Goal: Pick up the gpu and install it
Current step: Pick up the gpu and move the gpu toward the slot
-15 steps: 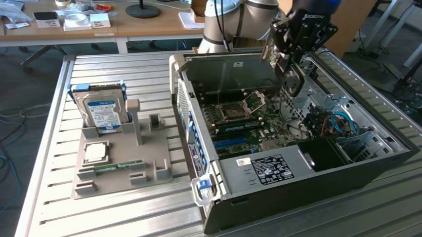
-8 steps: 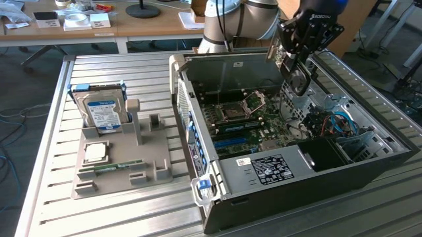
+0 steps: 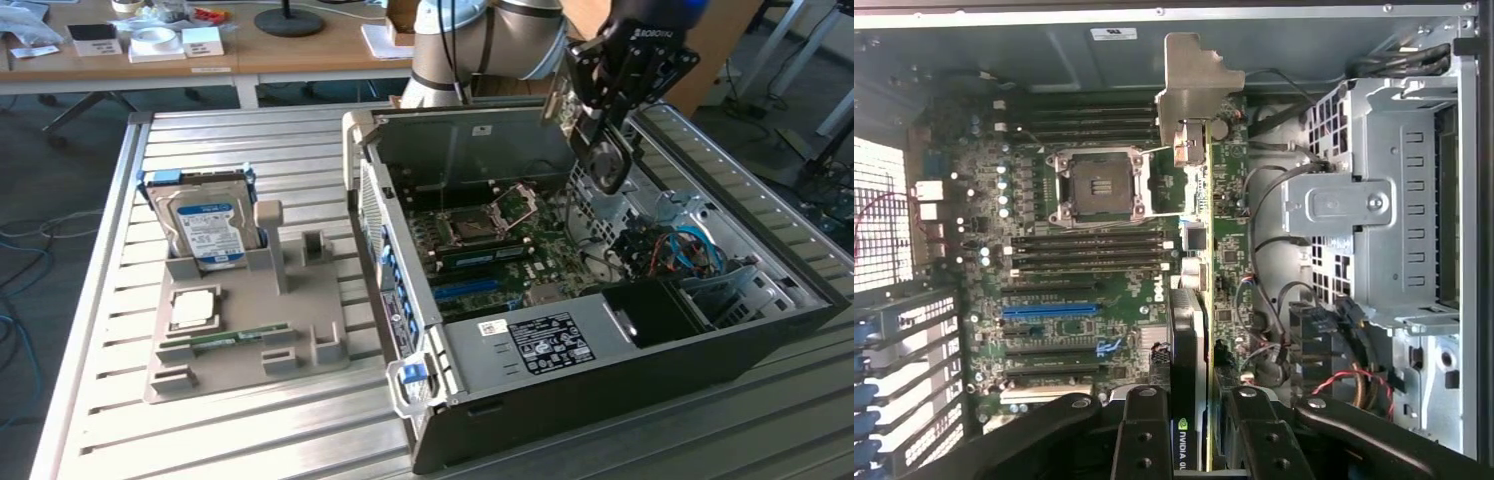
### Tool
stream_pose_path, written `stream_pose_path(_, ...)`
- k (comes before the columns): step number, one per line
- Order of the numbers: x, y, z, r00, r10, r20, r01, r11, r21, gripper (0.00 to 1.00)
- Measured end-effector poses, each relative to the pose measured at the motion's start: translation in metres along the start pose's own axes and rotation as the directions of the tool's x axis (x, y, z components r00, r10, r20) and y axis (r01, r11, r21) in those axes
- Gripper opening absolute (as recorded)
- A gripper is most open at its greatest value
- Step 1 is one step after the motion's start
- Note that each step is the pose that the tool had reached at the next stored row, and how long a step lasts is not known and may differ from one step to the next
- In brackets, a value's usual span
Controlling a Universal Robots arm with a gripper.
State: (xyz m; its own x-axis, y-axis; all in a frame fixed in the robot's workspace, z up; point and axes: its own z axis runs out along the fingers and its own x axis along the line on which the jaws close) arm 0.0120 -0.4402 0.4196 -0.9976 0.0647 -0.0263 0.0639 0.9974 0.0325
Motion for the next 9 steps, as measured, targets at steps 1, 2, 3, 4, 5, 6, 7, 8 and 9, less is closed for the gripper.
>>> stream_pose_path(1, -0.001, 0.0001, 0.0001, 1.0000, 0.000, 0.0001, 0.000, 1.0000, -0.0001, 0.27)
stream_pose_path(2, -0.003, 0.0002, 0.0002, 1.0000, 0.000, 0.0001, 0.000, 1.0000, -0.0001, 0.27)
stream_pose_path(3, -0.005, 0.0003, 0.0002, 1.0000, 0.000, 0.0000, 0.000, 1.0000, 0.0000, 0.27)
stream_pose_path(4, -0.007, 0.0004, 0.0002, 1.0000, 0.000, 0.0000, 0.000, 1.0000, 0.0000, 0.27)
stream_pose_path(5, -0.009, 0.0006, 0.0003, 1.0000, 0.000, 0.0000, 0.000, 1.0000, -0.0001, 0.27)
stream_pose_path(6, -0.011, 0.0007, 0.0003, 1.0000, 0.000, 0.0000, 0.000, 1.0000, 0.0000, 0.27)
stream_pose_path(7, -0.013, 0.0008, 0.0004, 1.0000, 0.000, 0.0000, 0.000, 1.0000, 0.0000, 0.27)
stream_pose_path(8, -0.015, 0.0010, 0.0004, 1.0000, 0.000, 0.0000, 0.000, 1.0000, 0.0000, 0.27)
stream_pose_path(9, -0.017, 0.0011, 0.0005, 1.0000, 0.000, 0.0000, 0.000, 1.0000, 0.0000, 0.27)
